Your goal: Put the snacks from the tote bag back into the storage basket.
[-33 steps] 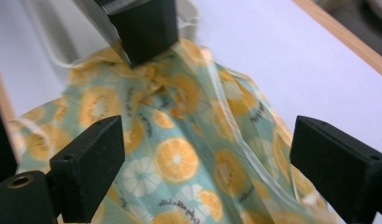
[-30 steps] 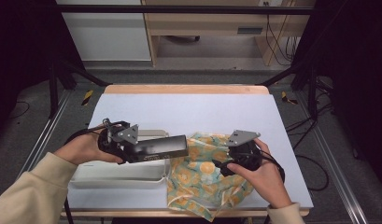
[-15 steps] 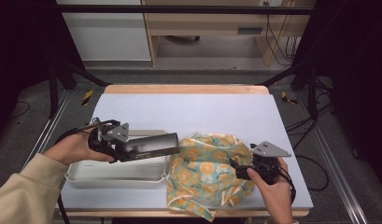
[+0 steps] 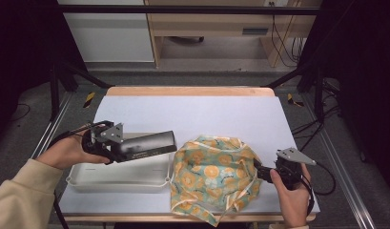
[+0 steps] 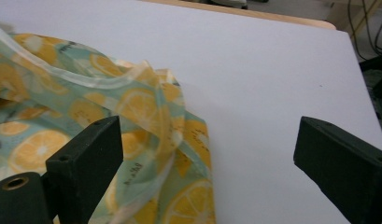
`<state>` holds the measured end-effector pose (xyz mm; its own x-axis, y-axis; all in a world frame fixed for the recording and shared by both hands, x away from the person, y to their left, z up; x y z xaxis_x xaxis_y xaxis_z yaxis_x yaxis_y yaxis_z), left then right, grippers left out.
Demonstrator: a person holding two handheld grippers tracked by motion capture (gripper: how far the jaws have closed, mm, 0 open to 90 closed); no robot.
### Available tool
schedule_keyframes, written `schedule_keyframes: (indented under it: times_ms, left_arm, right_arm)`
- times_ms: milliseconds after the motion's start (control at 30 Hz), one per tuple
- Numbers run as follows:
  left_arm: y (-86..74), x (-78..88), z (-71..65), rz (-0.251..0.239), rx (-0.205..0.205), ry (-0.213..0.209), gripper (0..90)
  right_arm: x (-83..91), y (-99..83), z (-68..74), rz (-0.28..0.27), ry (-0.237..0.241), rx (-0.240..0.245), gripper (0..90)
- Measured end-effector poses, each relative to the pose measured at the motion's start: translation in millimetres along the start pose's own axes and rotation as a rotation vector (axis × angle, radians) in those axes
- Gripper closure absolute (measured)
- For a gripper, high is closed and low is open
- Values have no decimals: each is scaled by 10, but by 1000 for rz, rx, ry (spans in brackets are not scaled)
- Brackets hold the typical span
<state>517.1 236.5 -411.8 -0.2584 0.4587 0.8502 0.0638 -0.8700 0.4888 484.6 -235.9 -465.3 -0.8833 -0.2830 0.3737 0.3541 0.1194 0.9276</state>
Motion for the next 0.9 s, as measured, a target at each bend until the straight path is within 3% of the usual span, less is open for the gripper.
schedule_keyframes:
  times_ms: [267, 467, 900]
  left_arm:
    - [-149, 97, 2, 5, 8, -1, 433]
    - [-237, 186, 15, 8, 11, 8, 432]
    - [-386, 370, 44, 25, 12, 31, 432]
  right_arm:
    - [34, -99, -168, 7, -66, -34, 84]
    - [49, -140, -245, 6, -106, -21, 85]
    - [52, -264, -363, 39, -148, -37, 84]
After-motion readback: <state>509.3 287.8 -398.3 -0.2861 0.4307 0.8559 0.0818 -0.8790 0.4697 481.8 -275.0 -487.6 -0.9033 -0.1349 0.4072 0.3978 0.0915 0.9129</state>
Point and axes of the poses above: each handheld gripper's, and its own axes: x roughly backward along the jaws, y roughly out of its top, z roughly to its left, the point moved 8 cm from there along -x, roughly forward along the jaws, and after that the axes turned 8 degrees about -z, right-handed, at the moved point
